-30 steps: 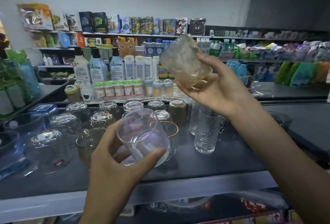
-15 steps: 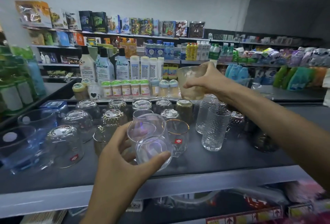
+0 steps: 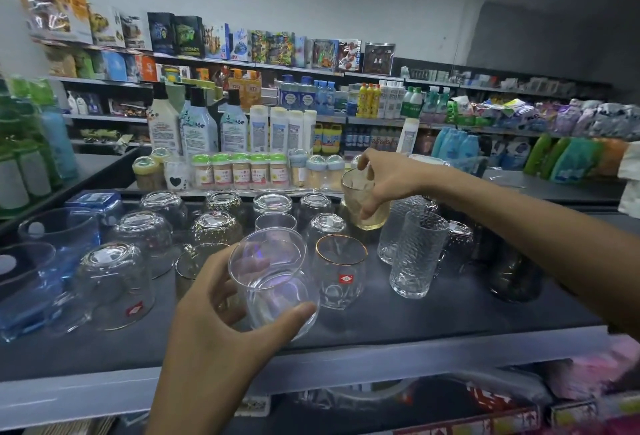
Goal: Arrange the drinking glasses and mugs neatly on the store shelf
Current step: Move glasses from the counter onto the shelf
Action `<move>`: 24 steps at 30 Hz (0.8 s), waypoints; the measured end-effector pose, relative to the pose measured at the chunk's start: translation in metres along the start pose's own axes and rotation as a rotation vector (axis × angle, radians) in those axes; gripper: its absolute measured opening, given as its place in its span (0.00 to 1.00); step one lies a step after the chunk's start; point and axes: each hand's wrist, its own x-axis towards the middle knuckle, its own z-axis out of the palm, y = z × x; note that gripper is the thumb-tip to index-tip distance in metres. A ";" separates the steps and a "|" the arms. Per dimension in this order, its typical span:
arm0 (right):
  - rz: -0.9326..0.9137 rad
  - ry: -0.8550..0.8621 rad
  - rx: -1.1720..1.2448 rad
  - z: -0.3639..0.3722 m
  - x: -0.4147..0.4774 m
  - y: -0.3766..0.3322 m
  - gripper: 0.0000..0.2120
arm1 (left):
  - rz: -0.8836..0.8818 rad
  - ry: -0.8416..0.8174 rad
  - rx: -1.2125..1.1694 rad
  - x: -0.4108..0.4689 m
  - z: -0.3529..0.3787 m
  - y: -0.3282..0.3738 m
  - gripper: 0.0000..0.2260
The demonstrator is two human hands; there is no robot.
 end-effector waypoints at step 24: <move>-0.160 -0.209 -0.720 0.035 0.013 0.012 0.43 | 0.056 0.033 0.071 -0.005 0.019 -0.003 0.33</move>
